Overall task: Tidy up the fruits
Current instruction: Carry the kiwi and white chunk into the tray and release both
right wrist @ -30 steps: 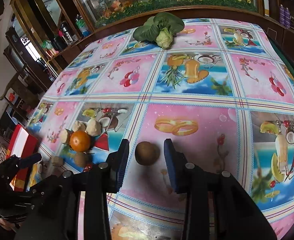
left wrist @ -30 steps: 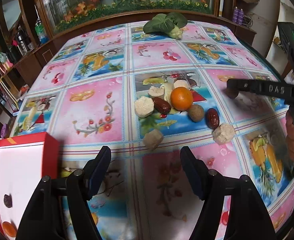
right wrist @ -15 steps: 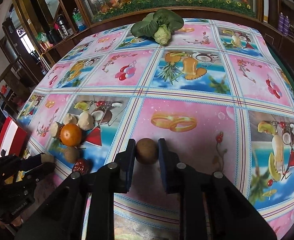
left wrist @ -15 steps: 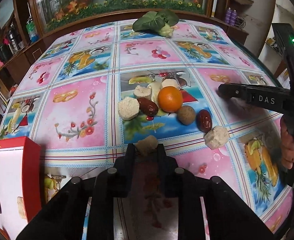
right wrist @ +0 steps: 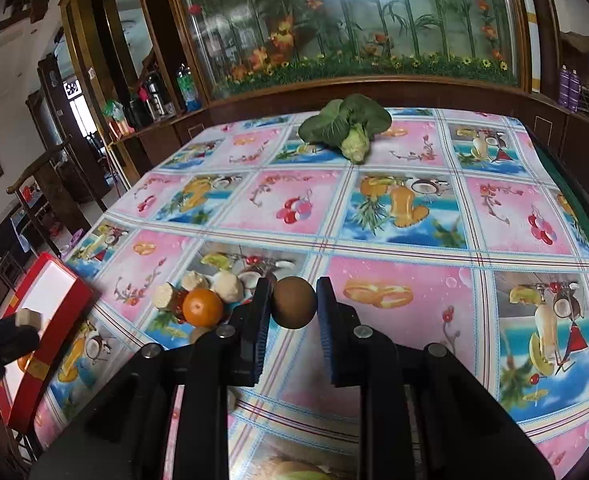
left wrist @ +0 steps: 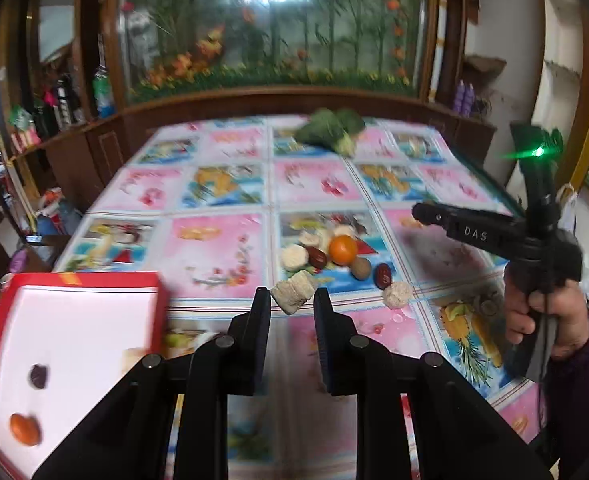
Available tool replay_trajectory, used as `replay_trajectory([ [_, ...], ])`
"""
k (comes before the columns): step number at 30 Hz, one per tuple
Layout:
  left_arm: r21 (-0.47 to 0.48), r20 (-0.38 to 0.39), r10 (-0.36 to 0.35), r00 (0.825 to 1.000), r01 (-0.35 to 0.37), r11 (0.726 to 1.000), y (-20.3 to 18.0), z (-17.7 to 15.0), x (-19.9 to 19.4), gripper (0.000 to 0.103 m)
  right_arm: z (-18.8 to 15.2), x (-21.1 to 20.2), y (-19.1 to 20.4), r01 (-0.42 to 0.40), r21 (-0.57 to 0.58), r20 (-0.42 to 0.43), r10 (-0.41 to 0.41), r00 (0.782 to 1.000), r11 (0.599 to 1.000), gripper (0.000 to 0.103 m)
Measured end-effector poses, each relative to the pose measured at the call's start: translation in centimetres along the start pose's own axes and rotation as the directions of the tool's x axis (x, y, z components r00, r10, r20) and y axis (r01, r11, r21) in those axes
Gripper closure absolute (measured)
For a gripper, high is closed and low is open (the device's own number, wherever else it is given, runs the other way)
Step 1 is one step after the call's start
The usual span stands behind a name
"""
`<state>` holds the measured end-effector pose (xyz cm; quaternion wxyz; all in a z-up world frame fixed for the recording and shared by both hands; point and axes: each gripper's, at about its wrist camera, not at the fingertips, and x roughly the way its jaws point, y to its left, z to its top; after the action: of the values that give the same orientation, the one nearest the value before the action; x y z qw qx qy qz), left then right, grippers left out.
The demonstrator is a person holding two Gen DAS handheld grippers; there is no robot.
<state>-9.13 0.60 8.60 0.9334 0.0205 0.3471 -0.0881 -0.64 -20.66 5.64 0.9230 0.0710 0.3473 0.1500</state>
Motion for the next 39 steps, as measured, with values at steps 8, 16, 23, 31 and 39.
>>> replay_trajectory([
  [8,-0.058,0.09,0.106,0.99,-0.101,0.993,3.5,-0.8,-3.9,0.082,-0.3,-1.0,6.3,-0.146,-0.012,0.064,0.147,0.987,0.989,0.078],
  [16,-0.124,0.102,0.233,0.967,-0.22,0.967,8.3,-2.1,-5.2,0.082,-1.9,-0.1,15.8,-0.322,-0.072,0.034,0.325,0.945,0.944,0.078],
  [23,-0.175,0.069,0.312,0.947,-0.297,0.939,12.2,-3.7,-5.2,0.082,-3.3,1.8,21.9,-0.423,-0.092,-0.042,0.421,0.906,0.901,0.078],
  [31,-0.2,0.023,0.375,0.927,-0.363,0.91,14.9,-5.5,-4.2,0.082,-5.5,2.4,26.1,-0.464,-0.18,-0.123,0.448,0.885,0.867,0.078],
  [39,-0.195,-0.031,0.407,0.913,-0.405,0.893,16.2,-6.8,-3.5,0.082,-6.7,3.6,27.3,-0.468,-0.216,-0.197,0.431,0.881,0.857,0.078],
])
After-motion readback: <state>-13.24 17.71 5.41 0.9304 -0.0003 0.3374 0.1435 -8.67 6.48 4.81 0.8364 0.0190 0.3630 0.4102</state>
